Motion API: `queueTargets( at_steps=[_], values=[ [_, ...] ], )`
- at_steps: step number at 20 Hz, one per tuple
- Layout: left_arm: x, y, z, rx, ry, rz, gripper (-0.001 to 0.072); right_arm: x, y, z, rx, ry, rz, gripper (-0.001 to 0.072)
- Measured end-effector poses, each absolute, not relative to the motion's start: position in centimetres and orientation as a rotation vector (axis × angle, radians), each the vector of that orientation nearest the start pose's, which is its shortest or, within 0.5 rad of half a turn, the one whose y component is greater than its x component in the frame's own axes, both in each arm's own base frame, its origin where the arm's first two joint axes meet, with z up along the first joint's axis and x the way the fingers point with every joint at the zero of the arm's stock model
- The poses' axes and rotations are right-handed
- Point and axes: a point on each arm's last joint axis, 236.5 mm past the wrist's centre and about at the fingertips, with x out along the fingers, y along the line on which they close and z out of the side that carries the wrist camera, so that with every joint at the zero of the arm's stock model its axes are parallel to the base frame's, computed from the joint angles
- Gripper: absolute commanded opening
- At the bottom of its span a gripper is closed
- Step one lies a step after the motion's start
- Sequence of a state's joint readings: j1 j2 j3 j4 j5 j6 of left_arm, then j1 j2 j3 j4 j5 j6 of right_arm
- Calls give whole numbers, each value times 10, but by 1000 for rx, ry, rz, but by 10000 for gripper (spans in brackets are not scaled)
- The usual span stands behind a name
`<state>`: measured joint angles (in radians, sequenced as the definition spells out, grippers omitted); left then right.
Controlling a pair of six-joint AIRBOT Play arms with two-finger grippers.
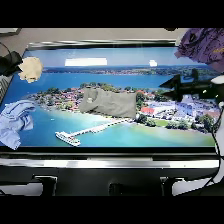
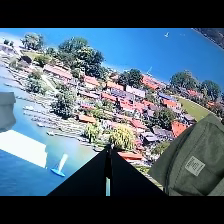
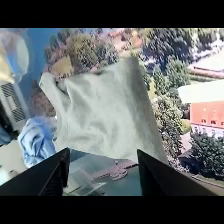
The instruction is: Fold the clothes and pants, and hang the long-sleeved shirts on hangers.
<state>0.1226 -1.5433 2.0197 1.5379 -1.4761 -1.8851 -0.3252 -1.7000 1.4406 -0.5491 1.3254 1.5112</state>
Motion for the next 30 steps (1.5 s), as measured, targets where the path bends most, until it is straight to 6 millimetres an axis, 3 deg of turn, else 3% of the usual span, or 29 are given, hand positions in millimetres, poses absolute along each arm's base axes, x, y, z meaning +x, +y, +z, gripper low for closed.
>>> queueTargets(
  at_steps=[5,6,7,10,13,15,20,22,26,28,30],
  values=[
    [478,51,187,-368,978,240,19,461,112,-41,1169,1302,455,465],
    [478,51,187,-368,977,240,19,459,125,-51,1161,1313,461,392],
    [478,51,187,-368,978,240,19,459,135,-60,1149,1320,461,377],
    [478,51,187,-368,978,240,19,462,153,-77,1116,1310,449,379],
    [478,51,187,-368,978,240,19,468,157,-86,1094,1286,424,381],
    [478,51,187,-368,978,240,19,471,157,-89,1089,1274,411,380],
    [479,51,185,-369,981,241,19,464,176,-93,1034,1295,440,257],
    [479,51,185,-372,982,243,19,457,188,-97,995,1317,459,33],
    [479,51,184,-376,983,245,19,460,195,-83,1001,1302,489,31],
    [479,51,184,-378,983,246,19,479,182,-62,1037,1248,479,31],
    [479,51,184,-378,983,246,19,508,155,-33,1087,1168,446,31]
  ],
)
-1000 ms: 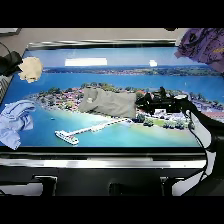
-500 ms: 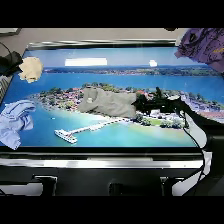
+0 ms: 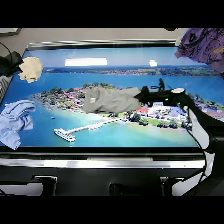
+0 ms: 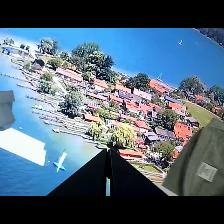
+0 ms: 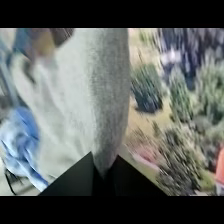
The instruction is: Fold the clothes and pants, and hang the long-sleeved shirts on hangers.
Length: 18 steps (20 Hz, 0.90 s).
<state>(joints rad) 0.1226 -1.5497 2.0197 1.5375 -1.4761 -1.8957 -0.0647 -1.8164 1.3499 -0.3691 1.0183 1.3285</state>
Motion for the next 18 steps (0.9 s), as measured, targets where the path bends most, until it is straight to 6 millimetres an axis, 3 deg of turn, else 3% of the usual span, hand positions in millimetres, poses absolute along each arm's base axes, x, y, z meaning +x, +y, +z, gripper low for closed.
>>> queueTargets(
  at_steps=[5,10,14,18],
  values=[
    [479,51,184,-378,983,246,19,569,66,49,1152,959,333,31],
    [479,51,184,-378,984,246,19,599,-48,127,1222,730,159,31],
    [479,51,184,-378,984,246,19,592,-156,170,1298,534,-12,30],
    [477,51,183,-378,990,247,19,550,-253,173,1326,455,-232,30]
  ],
)
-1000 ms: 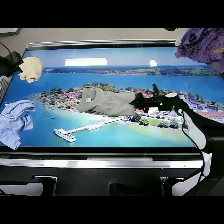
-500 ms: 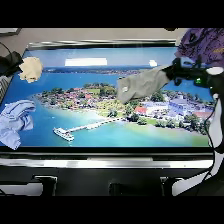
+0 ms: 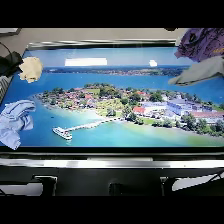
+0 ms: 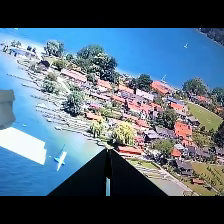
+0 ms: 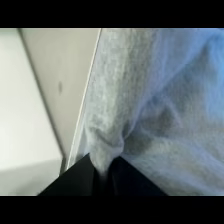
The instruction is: Fold the clothes and pants, and hang the long-sleeved shirts on hangers.
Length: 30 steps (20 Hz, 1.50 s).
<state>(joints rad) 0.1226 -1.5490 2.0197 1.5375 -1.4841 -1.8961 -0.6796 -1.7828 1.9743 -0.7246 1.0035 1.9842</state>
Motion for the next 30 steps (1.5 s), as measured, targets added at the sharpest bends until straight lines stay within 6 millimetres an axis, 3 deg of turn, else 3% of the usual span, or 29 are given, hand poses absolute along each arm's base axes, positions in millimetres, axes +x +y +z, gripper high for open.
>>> queueTargets(
  at_steps=[3,7,10,15,23,30],
  values=[
    [475,51,182,-378,1001,249,19,502,-297,142,1297,547,-409,32],
    [473,50,181,-378,1010,250,19,427,-326,90,1256,709,-655,32],
    [473,50,181,-378,1012,250,19,367,-326,53,1254,810,-803,33],
    [472,50,180,-378,1015,251,19,282,-308,6,1220,917,-988,32],
    [471,50,179,-378,1023,252,19,194,-282,-46,1098,1137,-1144,33],
    [469,50,178,-378,1033,253,19,153,-286,-56,955,1261,-1231,33]
  ],
)
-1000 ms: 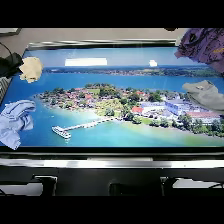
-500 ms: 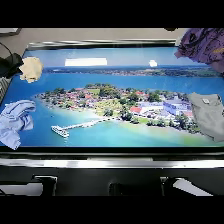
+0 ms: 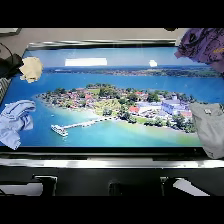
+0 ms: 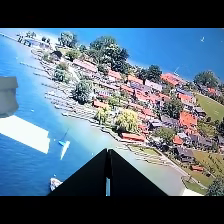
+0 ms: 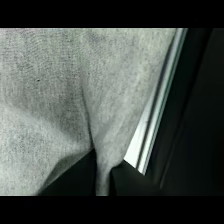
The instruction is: Fold the clothes and pants, and hang the long-sleeved shirts on hangers.
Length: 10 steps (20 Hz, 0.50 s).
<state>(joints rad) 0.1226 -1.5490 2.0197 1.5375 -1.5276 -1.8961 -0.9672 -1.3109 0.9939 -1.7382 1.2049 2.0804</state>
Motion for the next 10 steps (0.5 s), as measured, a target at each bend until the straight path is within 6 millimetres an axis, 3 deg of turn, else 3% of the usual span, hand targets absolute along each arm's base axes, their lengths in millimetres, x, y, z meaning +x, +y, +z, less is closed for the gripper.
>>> queueTargets(
  at_steps=[1,2,4,5,8,10],
  values=[
    [469,50,178,-378,1034,253,19,150,-288,-56,938,1268,-1240,38],
    [469,50,178,-378,1034,253,19,147,-289,-56,927,1273,-1246,104],
    [468,50,178,-378,1035,253,19,144,-292,-55,907,1280,-1256,487],
    [468,50,178,-378,1035,253,19,143,-293,-55,897,1282,-1260,561],
    [468,50,178,-378,1035,253,20,153,-307,-39,883,1220,-1261,552],
    [468,50,178,-378,1035,253,19,190,-327,-9,914,1056,-1212,540]
  ],
)
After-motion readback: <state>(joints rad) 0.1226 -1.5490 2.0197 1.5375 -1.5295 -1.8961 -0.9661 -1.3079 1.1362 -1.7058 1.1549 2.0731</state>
